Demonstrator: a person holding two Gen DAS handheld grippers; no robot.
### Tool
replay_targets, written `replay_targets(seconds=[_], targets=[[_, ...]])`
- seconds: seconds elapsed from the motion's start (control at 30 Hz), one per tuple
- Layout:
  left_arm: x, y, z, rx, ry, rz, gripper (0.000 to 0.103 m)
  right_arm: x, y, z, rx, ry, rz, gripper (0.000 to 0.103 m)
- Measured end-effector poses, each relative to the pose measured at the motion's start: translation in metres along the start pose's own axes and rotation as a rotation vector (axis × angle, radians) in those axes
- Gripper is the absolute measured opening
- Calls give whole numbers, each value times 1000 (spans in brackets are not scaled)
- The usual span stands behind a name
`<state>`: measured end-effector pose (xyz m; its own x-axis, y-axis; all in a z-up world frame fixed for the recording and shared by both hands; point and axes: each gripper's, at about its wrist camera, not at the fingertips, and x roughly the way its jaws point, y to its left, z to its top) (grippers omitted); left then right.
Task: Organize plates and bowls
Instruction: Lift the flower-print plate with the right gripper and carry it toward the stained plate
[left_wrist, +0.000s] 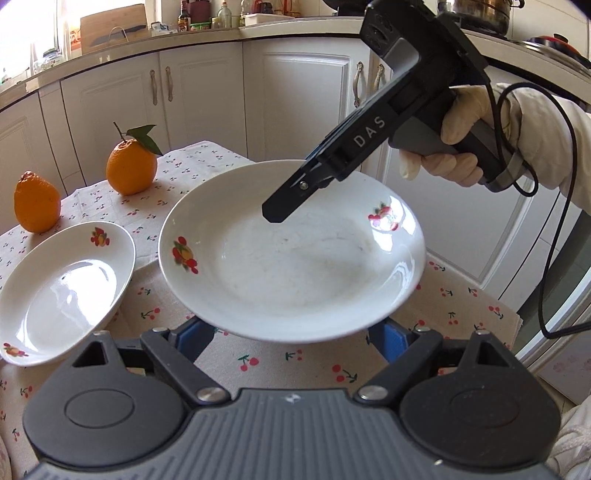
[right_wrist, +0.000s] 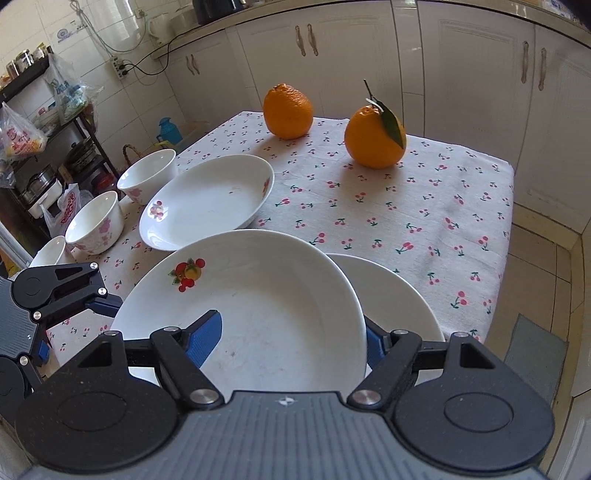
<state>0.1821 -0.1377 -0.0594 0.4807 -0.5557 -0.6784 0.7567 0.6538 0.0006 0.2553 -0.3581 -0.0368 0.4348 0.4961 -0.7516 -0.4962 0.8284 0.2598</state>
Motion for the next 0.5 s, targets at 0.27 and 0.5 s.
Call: replay_targets(seconds=[0.27, 0.5], targets=[[14, -2, 10, 14, 4, -12, 90, 0, -19, -8, 44, -12, -15, 82], [23, -1, 13, 15, 18, -17, 90, 2, -27, -15, 73, -7, -29, 82]])
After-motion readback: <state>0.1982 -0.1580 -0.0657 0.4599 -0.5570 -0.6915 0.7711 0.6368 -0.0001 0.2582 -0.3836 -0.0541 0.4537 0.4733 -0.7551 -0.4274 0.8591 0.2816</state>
